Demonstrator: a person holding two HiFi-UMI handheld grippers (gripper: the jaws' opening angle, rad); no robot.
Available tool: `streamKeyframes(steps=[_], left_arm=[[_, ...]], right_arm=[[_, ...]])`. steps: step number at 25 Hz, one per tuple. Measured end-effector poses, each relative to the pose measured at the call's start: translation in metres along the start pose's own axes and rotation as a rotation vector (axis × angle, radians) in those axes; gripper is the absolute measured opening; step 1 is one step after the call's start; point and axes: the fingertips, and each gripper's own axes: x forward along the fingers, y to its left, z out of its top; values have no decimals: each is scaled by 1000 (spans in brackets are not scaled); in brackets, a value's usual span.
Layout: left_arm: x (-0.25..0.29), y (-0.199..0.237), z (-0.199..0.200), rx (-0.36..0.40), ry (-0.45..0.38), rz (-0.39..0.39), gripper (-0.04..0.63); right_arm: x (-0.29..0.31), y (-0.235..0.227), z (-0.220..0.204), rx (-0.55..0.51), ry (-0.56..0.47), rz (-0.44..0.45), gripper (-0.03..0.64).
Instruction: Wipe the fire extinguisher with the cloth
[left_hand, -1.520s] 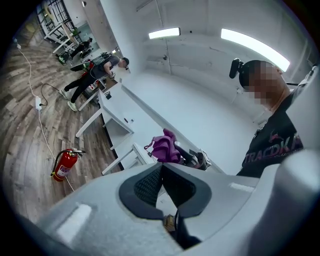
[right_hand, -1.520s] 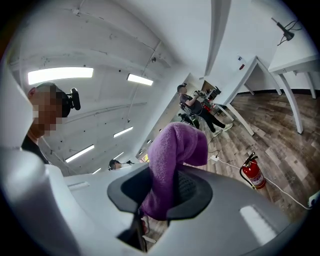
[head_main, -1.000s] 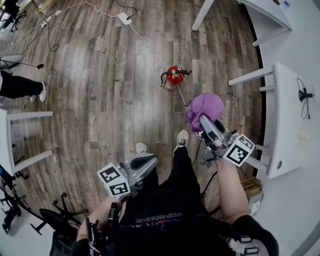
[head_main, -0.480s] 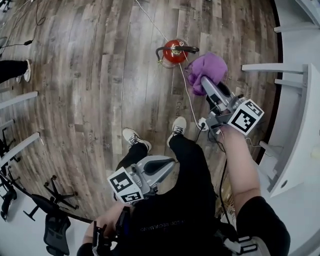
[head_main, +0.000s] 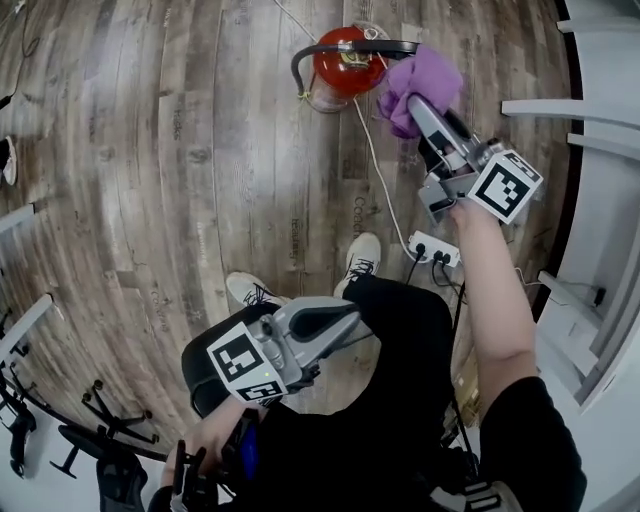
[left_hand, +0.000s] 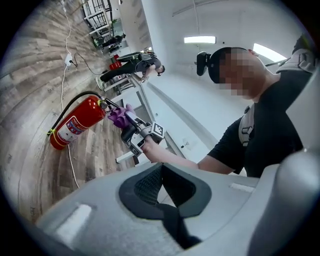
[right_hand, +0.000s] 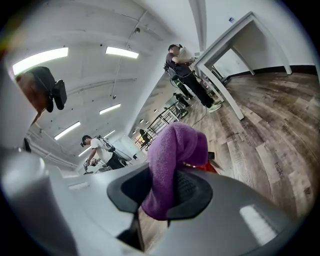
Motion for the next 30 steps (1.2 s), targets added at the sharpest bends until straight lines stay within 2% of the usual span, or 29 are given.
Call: streamKeyframes(steps=[6, 10, 14, 17, 19, 22, 24, 26, 30], left_arm=[[9, 63, -28, 53, 7, -67, -2], [13, 105, -44, 99, 26, -84, -2], [16, 129, -50, 105, 14, -101, -2], [15, 143, -50, 118, 16, -122, -2], [11, 156, -48, 116, 6, -112, -2], [2, 176, -43, 76, -22, -78, -2], [0, 180, -39, 54, -38, -82, -2], [-1, 183, -36, 52, -44, -90, -2], [0, 191, -37, 42, -38, -87, -2]], right_arm=[[18, -58, -41, 12, -37, 35, 94], [32, -96, -68, 22, -43, 57, 94], [44, -134, -102, 64, -6, 68, 93], [60, -169, -139, 135, 46, 67, 92], [69, -197, -166, 188, 83, 28, 92], [80, -243, -209, 249, 158, -77, 92], [88, -268, -239, 268, 212, -135, 92], [96, -288, -269, 257, 282, -183, 92], [112, -315, -318, 153, 438, -281, 92]])
